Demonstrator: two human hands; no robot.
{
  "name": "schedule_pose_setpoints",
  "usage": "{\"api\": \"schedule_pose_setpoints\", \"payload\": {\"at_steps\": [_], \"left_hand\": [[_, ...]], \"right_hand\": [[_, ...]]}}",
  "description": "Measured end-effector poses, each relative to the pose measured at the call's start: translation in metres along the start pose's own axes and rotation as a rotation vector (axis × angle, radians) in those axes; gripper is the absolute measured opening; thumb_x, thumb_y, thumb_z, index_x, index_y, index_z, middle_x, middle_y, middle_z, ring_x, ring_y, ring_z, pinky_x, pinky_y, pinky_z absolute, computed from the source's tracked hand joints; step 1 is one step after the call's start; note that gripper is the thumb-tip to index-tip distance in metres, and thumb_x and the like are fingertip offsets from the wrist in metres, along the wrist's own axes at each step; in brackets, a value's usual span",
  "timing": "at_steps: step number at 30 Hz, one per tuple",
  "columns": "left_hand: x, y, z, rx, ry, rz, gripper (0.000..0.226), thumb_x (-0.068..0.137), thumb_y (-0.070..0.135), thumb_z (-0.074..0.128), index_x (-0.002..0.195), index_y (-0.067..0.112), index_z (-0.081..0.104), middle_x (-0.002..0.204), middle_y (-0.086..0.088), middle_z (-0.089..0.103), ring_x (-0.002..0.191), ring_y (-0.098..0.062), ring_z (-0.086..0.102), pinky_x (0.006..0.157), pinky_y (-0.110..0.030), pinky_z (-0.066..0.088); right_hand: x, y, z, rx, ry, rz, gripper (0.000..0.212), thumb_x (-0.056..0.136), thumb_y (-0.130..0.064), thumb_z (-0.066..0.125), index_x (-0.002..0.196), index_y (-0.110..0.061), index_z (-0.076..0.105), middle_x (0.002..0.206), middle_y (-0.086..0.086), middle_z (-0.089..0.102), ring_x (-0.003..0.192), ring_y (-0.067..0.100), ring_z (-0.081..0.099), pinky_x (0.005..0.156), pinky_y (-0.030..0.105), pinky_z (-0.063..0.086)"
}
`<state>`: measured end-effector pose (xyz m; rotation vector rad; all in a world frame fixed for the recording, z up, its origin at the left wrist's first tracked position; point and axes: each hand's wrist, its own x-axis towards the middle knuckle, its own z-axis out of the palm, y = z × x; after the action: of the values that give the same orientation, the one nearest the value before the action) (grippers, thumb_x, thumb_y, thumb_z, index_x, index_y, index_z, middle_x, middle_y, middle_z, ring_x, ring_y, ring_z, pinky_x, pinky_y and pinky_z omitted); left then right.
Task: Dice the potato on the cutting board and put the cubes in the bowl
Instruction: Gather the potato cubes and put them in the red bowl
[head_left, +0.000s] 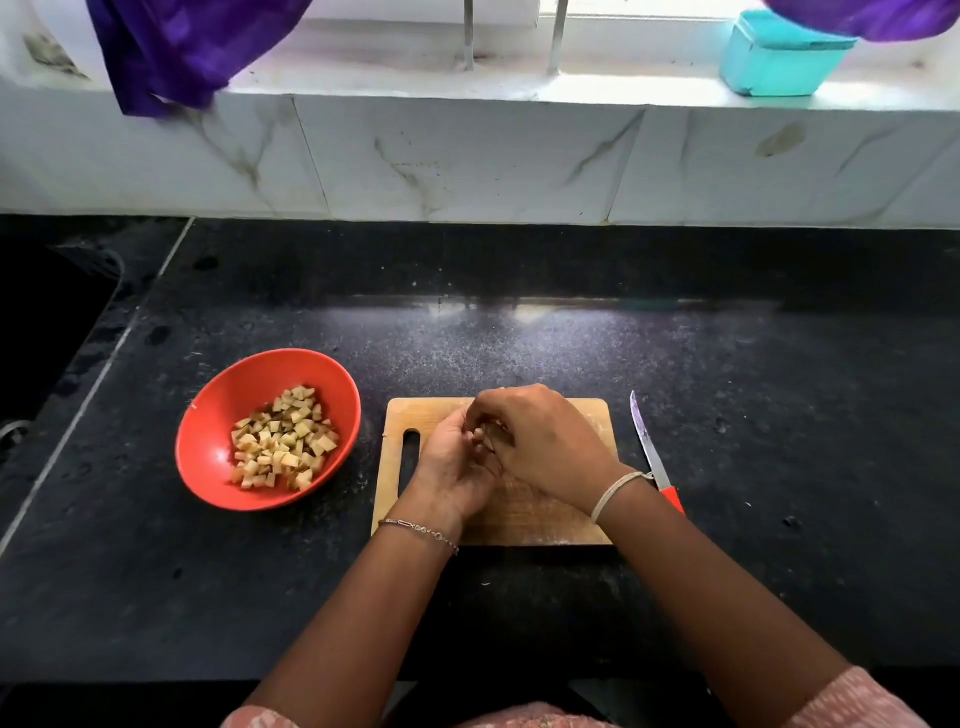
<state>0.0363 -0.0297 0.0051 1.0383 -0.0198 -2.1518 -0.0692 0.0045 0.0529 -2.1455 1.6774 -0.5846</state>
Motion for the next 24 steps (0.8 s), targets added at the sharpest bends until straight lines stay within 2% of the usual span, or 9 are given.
{"api": "schedule_pose_setpoints", "payload": {"at_steps": [2,5,8,11,14,16,18,21,24], "left_hand": [[-0.001,0.0,0.001,0.0,0.005,-0.015,0.026,0.096,0.011,0.043,0.073,0.005,0.056,0.057,-0.002,0.056,0.045,-0.006,0.054,0.042,-0.011,0.045],[-0.005,0.001,0.003,-0.006,0.003,0.052,0.029,0.097,0.008,0.04,0.08,0.001,0.062,0.069,-0.009,0.068,0.059,-0.015,0.067,0.058,-0.022,0.056],[-0.006,0.009,-0.002,0.006,0.0,0.085,0.03,0.1,0.012,0.036,0.091,0.001,0.063,0.077,-0.009,0.071,0.067,-0.018,0.07,0.062,-0.025,0.058],[-0.003,0.015,-0.006,0.019,0.013,0.131,0.033,0.102,0.015,0.035,0.093,0.001,0.063,0.076,-0.009,0.072,0.066,-0.018,0.071,0.066,-0.025,0.057],[-0.005,0.016,-0.008,0.031,0.016,0.133,0.031,0.102,0.014,0.036,0.093,0.0,0.063,0.077,-0.009,0.072,0.067,-0.019,0.071,0.065,-0.024,0.058],[-0.005,0.016,-0.011,0.032,0.011,0.122,0.029,0.1,0.012,0.037,0.094,0.0,0.063,0.077,-0.01,0.072,0.067,-0.019,0.071,0.065,-0.024,0.058],[-0.006,0.017,-0.011,0.023,0.002,0.119,0.029,0.1,0.012,0.037,0.095,0.0,0.063,0.079,-0.01,0.072,0.068,-0.019,0.071,0.065,-0.024,0.058],[-0.005,0.017,-0.01,-0.002,-0.006,0.11,0.03,0.1,0.012,0.036,0.095,0.0,0.063,0.08,-0.01,0.071,0.068,-0.02,0.071,0.066,-0.024,0.058],[-0.008,0.017,-0.006,-0.039,-0.019,0.074,0.03,0.1,0.011,0.036,0.095,0.0,0.063,0.081,-0.01,0.071,0.069,-0.021,0.072,0.067,-0.027,0.058]], "right_hand": [[-0.001,0.0,-0.001,0.078,0.05,0.001,0.021,0.073,-0.003,0.06,0.084,-0.019,0.068,0.079,-0.005,0.067,0.074,0.013,0.061,0.069,0.034,0.052],[-0.006,0.005,-0.008,0.284,0.16,0.099,0.024,0.074,0.006,0.064,0.082,-0.015,0.072,0.08,-0.007,0.07,0.075,0.006,0.065,0.071,0.022,0.055],[-0.015,0.019,-0.012,0.418,0.143,0.245,0.03,0.082,0.011,0.054,0.088,-0.012,0.073,0.08,-0.011,0.069,0.078,0.002,0.066,0.074,0.019,0.053],[-0.03,0.033,-0.005,0.263,0.088,0.316,0.03,0.088,0.008,0.049,0.094,-0.013,0.07,0.087,-0.008,0.069,0.083,0.003,0.063,0.08,0.024,0.052],[-0.052,0.041,0.009,0.035,0.088,0.367,0.02,0.088,-0.006,0.061,0.104,-0.016,0.068,0.101,-0.002,0.068,0.094,0.016,0.063,0.086,0.03,0.05],[-0.066,0.04,0.018,-0.041,0.044,0.378,0.031,0.086,-0.014,0.068,0.117,-0.016,0.064,0.111,-0.001,0.062,0.102,0.02,0.058,0.09,0.032,0.047],[-0.073,0.036,0.03,-0.093,0.02,0.339,0.046,0.084,-0.014,0.069,0.129,-0.015,0.058,0.117,0.0,0.058,0.106,0.021,0.055,0.093,0.033,0.046],[-0.072,0.031,0.045,-0.201,0.042,0.213,0.05,0.081,-0.002,0.067,0.129,-0.013,0.06,0.119,0.005,0.06,0.105,0.025,0.057,0.085,0.035,0.053],[-0.069,0.029,0.048,-0.292,0.036,0.1,0.039,0.084,-0.004,0.059,0.121,-0.013,0.065,0.12,0.007,0.062,0.106,0.027,0.058,0.075,0.033,0.058]]}}
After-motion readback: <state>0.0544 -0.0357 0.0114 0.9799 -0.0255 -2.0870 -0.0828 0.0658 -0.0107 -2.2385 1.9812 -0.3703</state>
